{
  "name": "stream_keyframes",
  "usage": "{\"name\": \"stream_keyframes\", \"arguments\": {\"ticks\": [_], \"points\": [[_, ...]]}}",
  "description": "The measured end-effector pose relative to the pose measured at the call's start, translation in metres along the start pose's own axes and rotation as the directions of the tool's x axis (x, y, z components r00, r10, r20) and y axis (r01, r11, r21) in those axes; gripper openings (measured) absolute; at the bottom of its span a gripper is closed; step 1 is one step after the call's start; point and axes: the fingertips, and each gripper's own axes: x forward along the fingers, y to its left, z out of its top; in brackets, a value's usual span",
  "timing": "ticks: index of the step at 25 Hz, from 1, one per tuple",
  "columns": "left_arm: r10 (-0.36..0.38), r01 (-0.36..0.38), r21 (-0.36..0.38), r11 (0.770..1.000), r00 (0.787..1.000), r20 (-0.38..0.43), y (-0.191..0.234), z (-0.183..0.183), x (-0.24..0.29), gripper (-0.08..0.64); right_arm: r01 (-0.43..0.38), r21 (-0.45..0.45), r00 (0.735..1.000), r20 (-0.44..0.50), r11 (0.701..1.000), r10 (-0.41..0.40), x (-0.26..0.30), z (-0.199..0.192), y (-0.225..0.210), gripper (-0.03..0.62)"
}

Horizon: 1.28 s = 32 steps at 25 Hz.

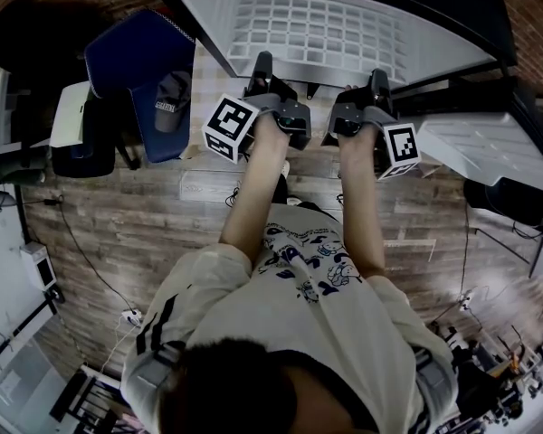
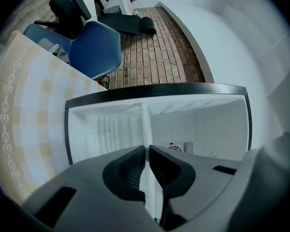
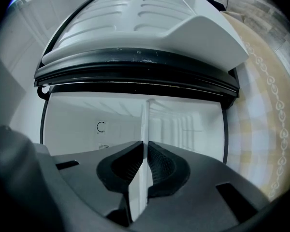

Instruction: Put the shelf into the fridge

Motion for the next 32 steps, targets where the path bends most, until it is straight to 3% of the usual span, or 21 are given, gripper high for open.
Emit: {"name": "stream_keyframes", "arguments": {"ticks": [32], "points": [[-0.015, 0.015, -0.007, 1.000, 1.000, -0.009, -0.002, 0.003, 0.021, 0.037, -0.014, 0.025, 1.000, -0.006, 1.000, 0.014, 0.021, -0.001, 0.001, 0.049]]}}
